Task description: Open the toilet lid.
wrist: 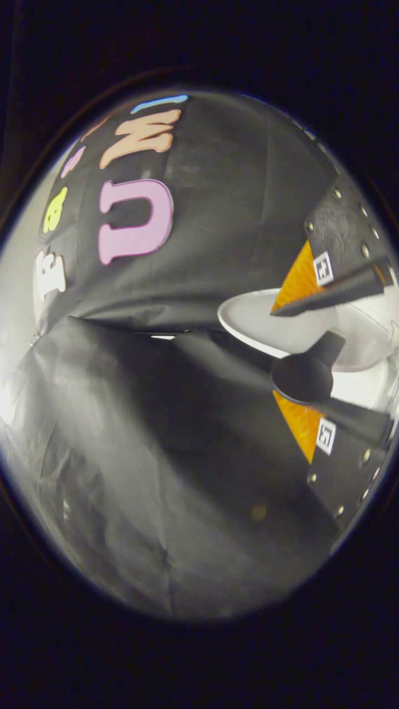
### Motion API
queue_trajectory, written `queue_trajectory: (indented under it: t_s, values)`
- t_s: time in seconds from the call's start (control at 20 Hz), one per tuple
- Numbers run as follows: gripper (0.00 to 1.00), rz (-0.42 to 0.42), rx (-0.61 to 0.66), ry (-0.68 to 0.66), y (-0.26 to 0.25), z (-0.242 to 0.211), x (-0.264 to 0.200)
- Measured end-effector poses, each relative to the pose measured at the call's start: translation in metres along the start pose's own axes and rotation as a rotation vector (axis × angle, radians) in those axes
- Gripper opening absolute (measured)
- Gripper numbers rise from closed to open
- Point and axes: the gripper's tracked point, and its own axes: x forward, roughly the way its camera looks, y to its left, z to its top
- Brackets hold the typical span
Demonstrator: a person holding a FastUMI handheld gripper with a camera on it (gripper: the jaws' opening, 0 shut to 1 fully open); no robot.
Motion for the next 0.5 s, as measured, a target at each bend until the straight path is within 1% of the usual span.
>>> queue_trajectory:
  t_s: [0.1,0.35,0.5]
  values:
    - [0.67,-0.02,0.019,-0.073,-0.012,0.027,-0.013]
    - [0.97,-0.071,0.002,-0.135,-0.046,0.066,-0.038]
    - [0.97,-0.12,-0.015,-0.143,-0.076,0.076,-0.059]
